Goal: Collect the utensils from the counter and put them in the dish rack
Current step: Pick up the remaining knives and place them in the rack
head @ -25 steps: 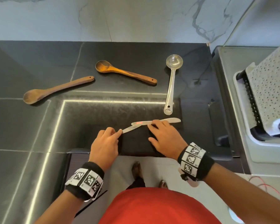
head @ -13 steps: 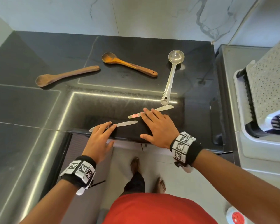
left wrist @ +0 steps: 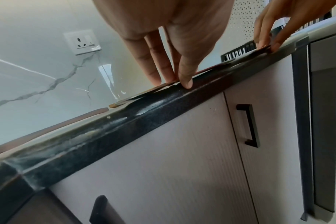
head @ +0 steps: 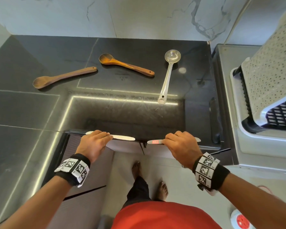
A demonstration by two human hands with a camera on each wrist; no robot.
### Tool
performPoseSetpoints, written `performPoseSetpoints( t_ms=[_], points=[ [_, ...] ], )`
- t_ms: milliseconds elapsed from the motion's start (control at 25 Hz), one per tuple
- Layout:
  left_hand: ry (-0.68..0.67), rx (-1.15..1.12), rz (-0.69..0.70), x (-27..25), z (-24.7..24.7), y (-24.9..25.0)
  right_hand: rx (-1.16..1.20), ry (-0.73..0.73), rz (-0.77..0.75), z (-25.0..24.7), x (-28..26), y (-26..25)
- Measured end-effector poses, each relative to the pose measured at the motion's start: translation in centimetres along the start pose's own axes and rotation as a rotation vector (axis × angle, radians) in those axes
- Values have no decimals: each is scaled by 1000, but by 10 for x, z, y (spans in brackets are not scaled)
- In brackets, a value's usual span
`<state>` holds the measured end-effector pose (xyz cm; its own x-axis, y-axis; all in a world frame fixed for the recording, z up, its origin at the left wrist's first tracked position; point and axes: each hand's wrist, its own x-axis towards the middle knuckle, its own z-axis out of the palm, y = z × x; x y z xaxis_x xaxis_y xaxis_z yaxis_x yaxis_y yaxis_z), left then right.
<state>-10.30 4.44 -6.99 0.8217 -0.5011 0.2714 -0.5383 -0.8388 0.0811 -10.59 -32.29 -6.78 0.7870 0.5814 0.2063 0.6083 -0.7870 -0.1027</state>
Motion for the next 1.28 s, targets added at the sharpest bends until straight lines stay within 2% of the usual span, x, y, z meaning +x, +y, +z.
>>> performPoseSetpoints(
  t_ms=[80, 200, 320, 400, 520, 640, 760, 920, 1040, 1200, 1280],
  points=[
    [44, -46, -150, 5, -8, 8, 67, 25, -1, -6, 2, 1],
    [169, -313, -507, 14, -18, 40, 401, 48, 174, -27, 8, -4],
    [181, -860, -821, 40, -27, 85, 828, 62, 296, -40, 27, -22],
    [155, -1212, -894, 59, -36, 116, 1104, 64, 306, -44, 43, -33],
    [132, -1379, -853, 78, -47, 143, 1288, 65, 284, -46, 57, -36],
    [120, -1352, -811, 81, -50, 149, 1375, 52, 301, -50, 56, -30],
    [46, -1338, -732, 79, -54, 153, 1417, 25, 342, -54, 49, -28],
    [4, -1319, -709, 79, -55, 160, 1453, 47, 422, -55, 43, -29],
    [-5, -1228, -674, 85, -52, 156, 1369, 104, 486, -54, 45, -29],
    [-28, -1113, -608, 102, -52, 146, 1179, 249, 400, -62, 44, -20],
    [-49, -1037, -550, 114, -52, 139, 1196, 302, 427, -75, 41, -9]
  ],
)
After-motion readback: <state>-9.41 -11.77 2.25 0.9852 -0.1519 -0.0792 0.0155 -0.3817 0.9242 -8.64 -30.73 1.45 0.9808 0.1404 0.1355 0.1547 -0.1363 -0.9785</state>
